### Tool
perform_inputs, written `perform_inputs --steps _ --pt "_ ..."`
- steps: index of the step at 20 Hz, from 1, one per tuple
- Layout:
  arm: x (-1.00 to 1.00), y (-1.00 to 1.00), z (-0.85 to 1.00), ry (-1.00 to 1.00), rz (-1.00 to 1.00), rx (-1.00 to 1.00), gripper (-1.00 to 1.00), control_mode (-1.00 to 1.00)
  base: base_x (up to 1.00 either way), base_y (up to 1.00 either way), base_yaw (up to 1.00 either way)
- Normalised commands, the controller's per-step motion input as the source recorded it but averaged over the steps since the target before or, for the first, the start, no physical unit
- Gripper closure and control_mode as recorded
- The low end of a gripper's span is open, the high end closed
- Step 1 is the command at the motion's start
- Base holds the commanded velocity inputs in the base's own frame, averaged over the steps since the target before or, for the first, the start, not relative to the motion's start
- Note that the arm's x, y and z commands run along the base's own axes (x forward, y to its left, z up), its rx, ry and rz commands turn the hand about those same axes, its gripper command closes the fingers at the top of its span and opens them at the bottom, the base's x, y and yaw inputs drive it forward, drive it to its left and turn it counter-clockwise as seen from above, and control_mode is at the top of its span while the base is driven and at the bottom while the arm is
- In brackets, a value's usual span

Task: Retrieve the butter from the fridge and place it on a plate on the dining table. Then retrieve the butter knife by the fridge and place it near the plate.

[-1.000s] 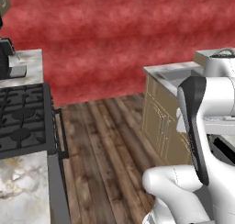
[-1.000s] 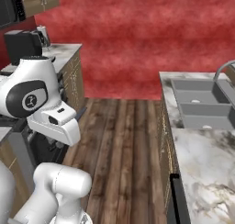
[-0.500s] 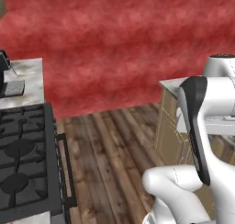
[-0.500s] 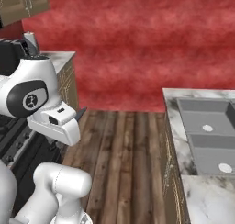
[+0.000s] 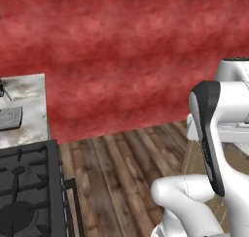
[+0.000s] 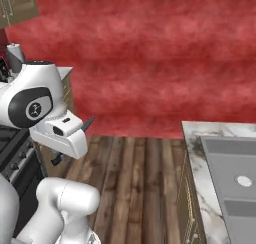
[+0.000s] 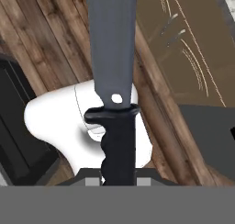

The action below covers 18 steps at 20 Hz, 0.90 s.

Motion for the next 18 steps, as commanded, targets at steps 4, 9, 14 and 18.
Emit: perform_inputs --steps 4,9,14,18 --pt "0.00 0.00 0.00 0.00 0.00 0.00 1.00 1.00 1.00 -0.11 0.00" --pt "0.00 0.00 0.00 0.00 0.00 0.00 1.00 1.00 1.00 -0.15 -0.04" --pt "0.00 0.00 0.00 0.00 0.00 0.00 1.00 1.00 1.00 -0.29 -0.18" --pt "0.00 0.00 0.00 0.00 0.00 0.00 1.00 1.00 1.00 -0.38 -0.42"
